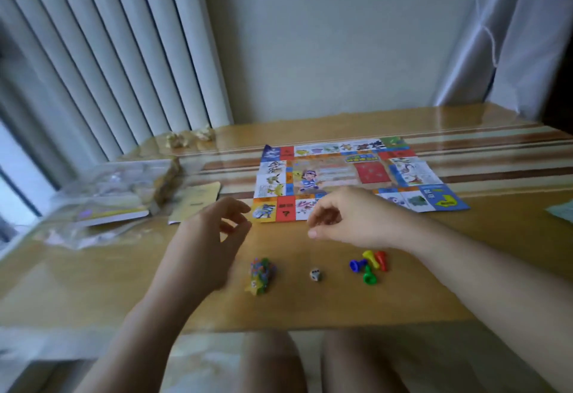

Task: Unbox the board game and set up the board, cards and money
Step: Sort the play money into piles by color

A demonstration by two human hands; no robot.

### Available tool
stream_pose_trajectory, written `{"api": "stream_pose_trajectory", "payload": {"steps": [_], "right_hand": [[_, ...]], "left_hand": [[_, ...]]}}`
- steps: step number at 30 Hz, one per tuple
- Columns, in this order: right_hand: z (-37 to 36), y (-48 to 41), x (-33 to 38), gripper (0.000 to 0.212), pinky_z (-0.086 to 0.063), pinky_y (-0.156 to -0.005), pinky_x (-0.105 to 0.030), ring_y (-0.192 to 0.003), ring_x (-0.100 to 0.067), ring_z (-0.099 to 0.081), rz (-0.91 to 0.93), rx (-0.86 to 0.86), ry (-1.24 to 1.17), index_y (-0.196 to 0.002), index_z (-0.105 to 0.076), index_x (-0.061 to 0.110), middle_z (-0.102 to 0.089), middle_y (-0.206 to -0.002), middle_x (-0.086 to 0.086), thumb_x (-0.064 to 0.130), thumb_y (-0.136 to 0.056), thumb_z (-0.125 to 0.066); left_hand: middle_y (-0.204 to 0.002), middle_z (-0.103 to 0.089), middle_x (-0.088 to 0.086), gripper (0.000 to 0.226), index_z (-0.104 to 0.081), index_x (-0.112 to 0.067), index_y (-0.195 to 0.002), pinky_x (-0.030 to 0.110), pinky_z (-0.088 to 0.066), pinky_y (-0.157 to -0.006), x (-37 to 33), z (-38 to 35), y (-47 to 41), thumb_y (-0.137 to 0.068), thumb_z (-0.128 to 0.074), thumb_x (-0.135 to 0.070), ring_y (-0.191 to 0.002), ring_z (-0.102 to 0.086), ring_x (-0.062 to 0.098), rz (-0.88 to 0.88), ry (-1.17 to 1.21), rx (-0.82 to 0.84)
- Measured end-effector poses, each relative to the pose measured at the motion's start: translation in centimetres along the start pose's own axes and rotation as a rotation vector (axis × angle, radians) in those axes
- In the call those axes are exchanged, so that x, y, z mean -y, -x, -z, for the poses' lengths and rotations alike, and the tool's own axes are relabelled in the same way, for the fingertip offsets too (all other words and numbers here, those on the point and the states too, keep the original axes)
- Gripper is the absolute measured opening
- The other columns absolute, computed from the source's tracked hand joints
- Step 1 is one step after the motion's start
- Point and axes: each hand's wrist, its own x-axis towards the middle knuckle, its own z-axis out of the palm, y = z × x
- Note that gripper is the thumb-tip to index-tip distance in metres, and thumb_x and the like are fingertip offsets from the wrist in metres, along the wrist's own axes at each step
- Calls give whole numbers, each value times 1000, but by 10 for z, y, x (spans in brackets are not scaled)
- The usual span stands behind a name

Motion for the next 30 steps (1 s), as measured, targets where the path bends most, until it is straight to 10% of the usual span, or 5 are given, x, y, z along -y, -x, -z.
{"api": "stream_pose_trajectory", "payload": {"steps": [10, 17, 30], "right_hand": [[-69, -63, 97, 54, -44, -95, -27, -115, -17, -54, 108, 216, 225, -133, -53, 14, -57, -130, -2, 42, -87, -63], [-86, -101, 119, 49, -52, -74, -27, -86, -17, -62, 31, 408, 396, -118, -63, 7, -65, -111, -7, 43, -85, -65], [-87, -125, 123, 35, -51, -81, -29, -96, -21, -56, -177, 657, 153, -106, -62, 8, -61, -112, -12, 23, -78, -77]], "left_hand": [[-99, -52, -11, 28, -50, -33, -104, 31, -47, -77, 78, 33, 28, -83, -65, -45, -87, -54, 11, 252, -124, 116], [-95, -48, -13, 34, -46, -32, -98, 33, -48, -79, 89, 30, 29, -78, -68, -50, -87, -52, 12, 330, -53, 186], [-110, -38, -15, 78, -24, -39, -142, 29, -46, -81, 100, 25, 43, -77, -61, -62, -102, -53, 12, 208, -74, 68]]}}
